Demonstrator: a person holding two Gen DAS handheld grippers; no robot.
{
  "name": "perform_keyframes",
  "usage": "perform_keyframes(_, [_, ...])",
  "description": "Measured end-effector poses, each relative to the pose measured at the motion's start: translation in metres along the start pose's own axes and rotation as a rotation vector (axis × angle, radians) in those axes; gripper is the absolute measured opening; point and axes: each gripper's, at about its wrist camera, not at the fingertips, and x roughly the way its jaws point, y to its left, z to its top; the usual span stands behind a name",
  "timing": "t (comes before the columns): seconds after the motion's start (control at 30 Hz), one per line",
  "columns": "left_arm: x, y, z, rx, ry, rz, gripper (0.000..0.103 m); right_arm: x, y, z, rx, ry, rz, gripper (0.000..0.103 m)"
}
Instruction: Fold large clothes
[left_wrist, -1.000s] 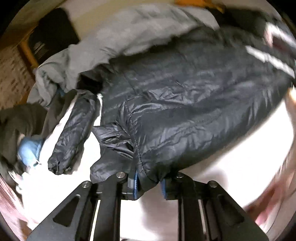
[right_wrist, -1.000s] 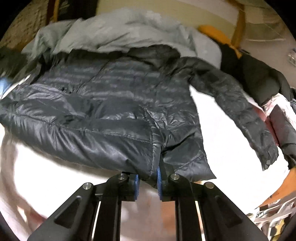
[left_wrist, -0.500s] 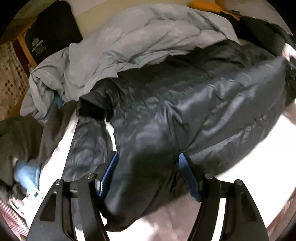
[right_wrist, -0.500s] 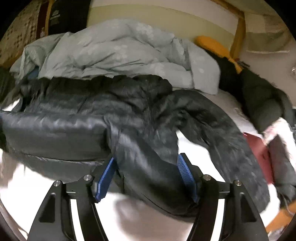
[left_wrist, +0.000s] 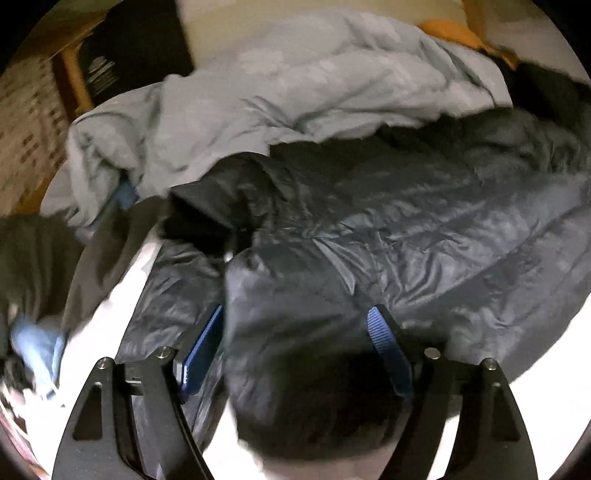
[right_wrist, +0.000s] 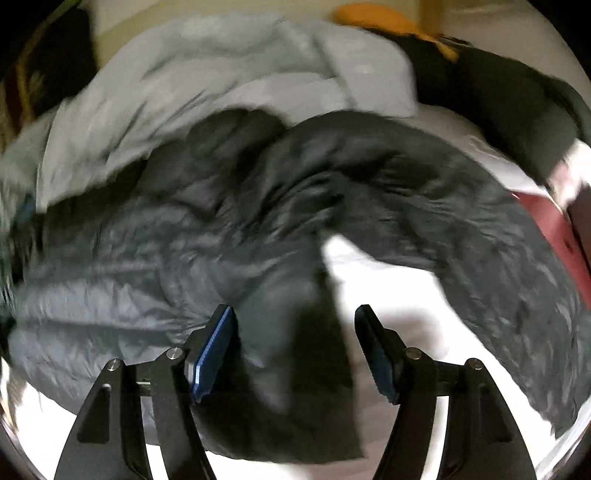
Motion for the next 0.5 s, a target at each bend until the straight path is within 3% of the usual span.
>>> perform_keyframes(0.07, [-0.020, 0.008, -0.006, -0.055, -0.028, -0.033, 0.079, -0.008, -0.012, -0.003, 0.046, -0.013, 0.016, 0.070])
perform_keyframes(0.2, [-0.034, 0.022, -0.008, -0.179, -0.033, -0.005, 0.080, -0.010, -0.024, -0.010, 0.128, 0.044, 0.140, 0.070])
perform_keyframes(0.33, [-0.014, 0.035, -0.012, -0.273, 0.076, -0.112, 0.080, 0.005, -0.028, -0.021, 0.193, 0.140, 0.224, 0.070])
perform_keyframes(0.43, [0.010, 0.034, -0.025, -0.277, 0.196, -0.064, 0.082, 0.020, -0.031, -0.032, 0.253, 0.221, 0.253, 0.070])
perform_keyframes(0.5, [0.021, 0.033, -0.031, -0.299, 0.232, -0.089, 0.084, 0.032, -0.035, -0.038, 0.315, 0.272, 0.272, 0.072])
